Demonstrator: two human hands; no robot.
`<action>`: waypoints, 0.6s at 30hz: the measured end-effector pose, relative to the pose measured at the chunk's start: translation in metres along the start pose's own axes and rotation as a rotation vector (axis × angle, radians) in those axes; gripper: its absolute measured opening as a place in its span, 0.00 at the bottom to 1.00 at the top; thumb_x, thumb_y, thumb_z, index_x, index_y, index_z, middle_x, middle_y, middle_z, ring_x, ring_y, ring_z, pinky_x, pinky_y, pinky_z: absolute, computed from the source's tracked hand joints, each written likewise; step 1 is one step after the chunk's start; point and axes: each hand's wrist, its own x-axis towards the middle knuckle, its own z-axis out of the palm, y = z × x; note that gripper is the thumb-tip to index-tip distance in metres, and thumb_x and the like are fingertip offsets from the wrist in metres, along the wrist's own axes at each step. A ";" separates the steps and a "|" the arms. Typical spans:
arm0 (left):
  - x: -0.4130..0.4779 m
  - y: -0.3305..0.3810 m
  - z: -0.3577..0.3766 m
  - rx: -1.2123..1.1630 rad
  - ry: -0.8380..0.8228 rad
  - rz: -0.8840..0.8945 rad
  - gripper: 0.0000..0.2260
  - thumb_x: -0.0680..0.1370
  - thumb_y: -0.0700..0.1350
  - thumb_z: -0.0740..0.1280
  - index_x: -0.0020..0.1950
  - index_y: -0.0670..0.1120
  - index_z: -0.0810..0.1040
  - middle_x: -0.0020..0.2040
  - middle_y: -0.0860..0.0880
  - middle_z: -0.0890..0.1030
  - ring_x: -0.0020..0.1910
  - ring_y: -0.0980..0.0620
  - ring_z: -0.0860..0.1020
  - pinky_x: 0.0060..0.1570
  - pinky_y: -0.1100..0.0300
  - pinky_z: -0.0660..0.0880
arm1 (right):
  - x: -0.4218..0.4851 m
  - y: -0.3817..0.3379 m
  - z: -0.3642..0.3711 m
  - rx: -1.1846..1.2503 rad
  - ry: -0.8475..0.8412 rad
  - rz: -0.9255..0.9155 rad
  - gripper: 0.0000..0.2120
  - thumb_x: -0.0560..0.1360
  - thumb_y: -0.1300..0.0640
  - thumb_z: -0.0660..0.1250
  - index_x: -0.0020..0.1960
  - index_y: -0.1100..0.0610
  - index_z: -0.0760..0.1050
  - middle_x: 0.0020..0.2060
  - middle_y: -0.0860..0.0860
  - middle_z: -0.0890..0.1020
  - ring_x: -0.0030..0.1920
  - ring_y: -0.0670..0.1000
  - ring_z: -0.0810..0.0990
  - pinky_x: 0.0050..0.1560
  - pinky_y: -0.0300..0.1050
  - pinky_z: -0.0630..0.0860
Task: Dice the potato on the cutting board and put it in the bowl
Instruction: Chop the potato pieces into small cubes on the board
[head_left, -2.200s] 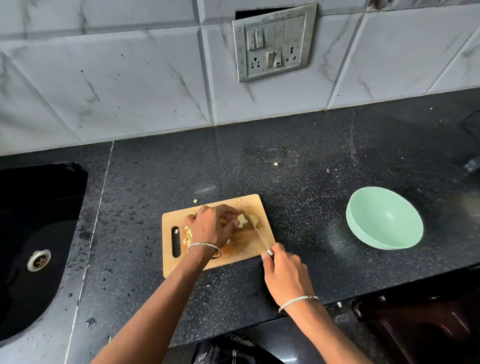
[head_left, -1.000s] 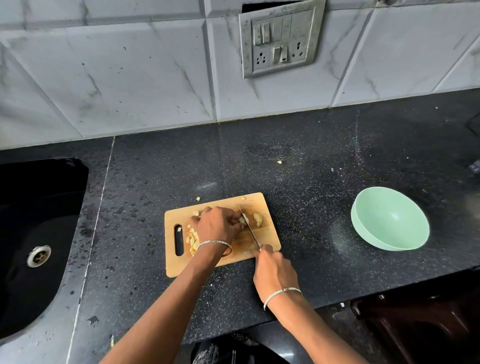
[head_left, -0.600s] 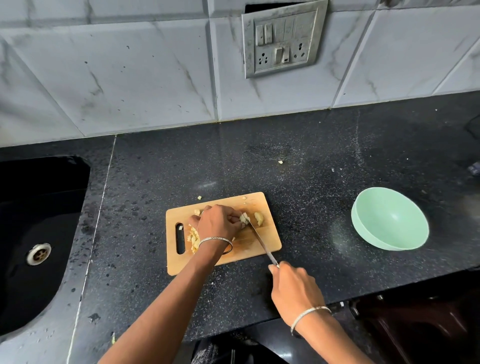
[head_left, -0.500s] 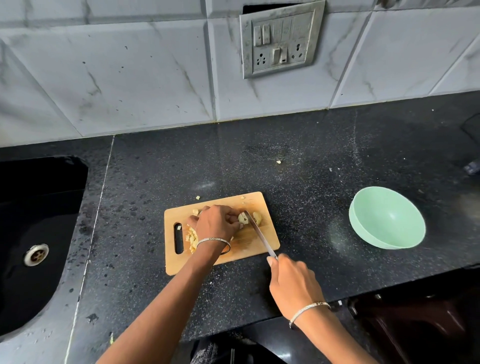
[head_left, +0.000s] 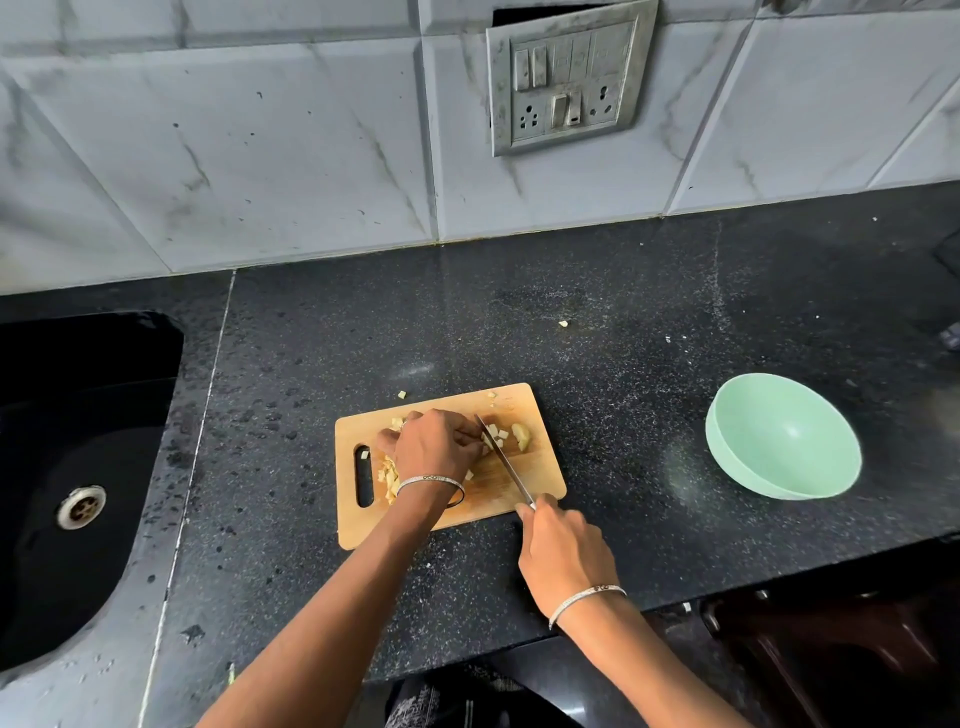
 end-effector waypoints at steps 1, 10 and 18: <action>0.001 0.000 0.000 -0.002 -0.007 0.000 0.07 0.66 0.44 0.76 0.40 0.54 0.85 0.30 0.59 0.81 0.43 0.52 0.80 0.50 0.50 0.77 | 0.001 -0.001 0.001 -0.018 0.002 -0.003 0.16 0.83 0.47 0.49 0.57 0.56 0.70 0.49 0.56 0.81 0.51 0.61 0.81 0.39 0.49 0.68; 0.002 0.003 -0.005 -0.031 -0.036 -0.036 0.05 0.66 0.47 0.78 0.38 0.53 0.84 0.31 0.57 0.82 0.44 0.49 0.80 0.45 0.53 0.78 | 0.013 -0.008 0.011 -0.015 -0.074 0.054 0.16 0.83 0.48 0.50 0.59 0.57 0.70 0.53 0.57 0.80 0.54 0.62 0.80 0.41 0.49 0.69; 0.002 0.011 -0.014 0.159 0.099 -0.052 0.03 0.69 0.47 0.73 0.41 0.54 0.84 0.38 0.54 0.84 0.53 0.51 0.74 0.55 0.52 0.62 | 0.001 0.006 0.005 0.151 -0.139 0.030 0.17 0.83 0.46 0.51 0.53 0.56 0.74 0.50 0.57 0.81 0.52 0.61 0.79 0.45 0.50 0.72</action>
